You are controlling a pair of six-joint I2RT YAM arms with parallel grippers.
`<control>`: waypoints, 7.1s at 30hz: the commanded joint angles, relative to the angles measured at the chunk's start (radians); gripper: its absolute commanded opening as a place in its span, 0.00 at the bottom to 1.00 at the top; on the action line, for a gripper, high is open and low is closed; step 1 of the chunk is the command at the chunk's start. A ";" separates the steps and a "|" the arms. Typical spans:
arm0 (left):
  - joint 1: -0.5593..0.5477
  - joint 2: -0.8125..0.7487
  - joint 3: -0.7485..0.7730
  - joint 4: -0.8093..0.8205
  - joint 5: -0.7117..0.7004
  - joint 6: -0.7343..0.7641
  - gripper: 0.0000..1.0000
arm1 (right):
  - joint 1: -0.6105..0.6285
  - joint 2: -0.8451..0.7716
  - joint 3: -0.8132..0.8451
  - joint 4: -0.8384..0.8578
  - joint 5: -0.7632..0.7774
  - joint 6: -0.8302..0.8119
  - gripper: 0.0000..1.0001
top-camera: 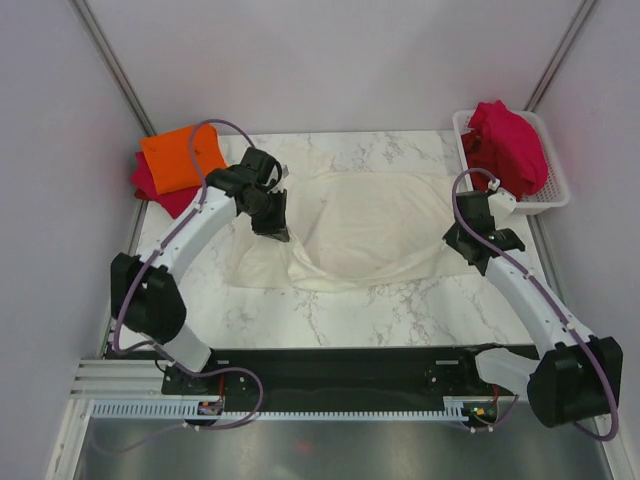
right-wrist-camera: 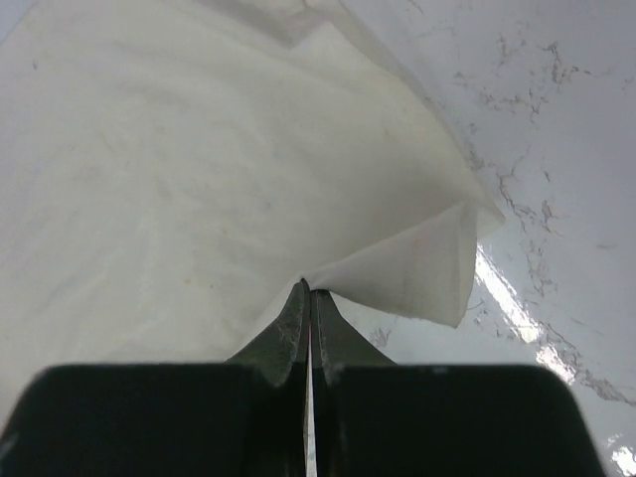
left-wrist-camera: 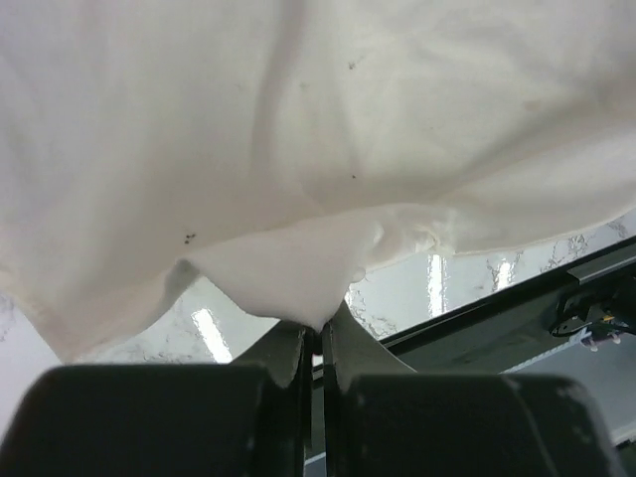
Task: Fold and stack the t-shirts
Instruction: Fold the tshirt
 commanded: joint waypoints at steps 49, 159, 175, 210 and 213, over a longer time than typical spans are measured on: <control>0.226 -0.130 -0.261 0.217 -0.242 -0.106 0.97 | -0.172 0.211 0.060 0.155 -0.086 -0.173 0.98; 0.239 -0.981 -0.563 0.224 -0.093 -0.073 1.00 | 0.564 0.440 0.428 0.144 -0.121 -0.277 0.75; 0.242 -1.144 -0.602 0.226 -0.258 -0.113 1.00 | 0.767 1.094 1.042 -0.082 -0.163 -0.544 0.50; 0.245 -1.157 -0.606 0.226 -0.278 -0.115 1.00 | 0.811 1.183 1.033 -0.089 -0.074 -0.572 0.25; 0.245 -1.156 -0.606 0.226 -0.279 -0.115 1.00 | 0.811 1.173 1.035 -0.091 -0.066 -0.579 0.17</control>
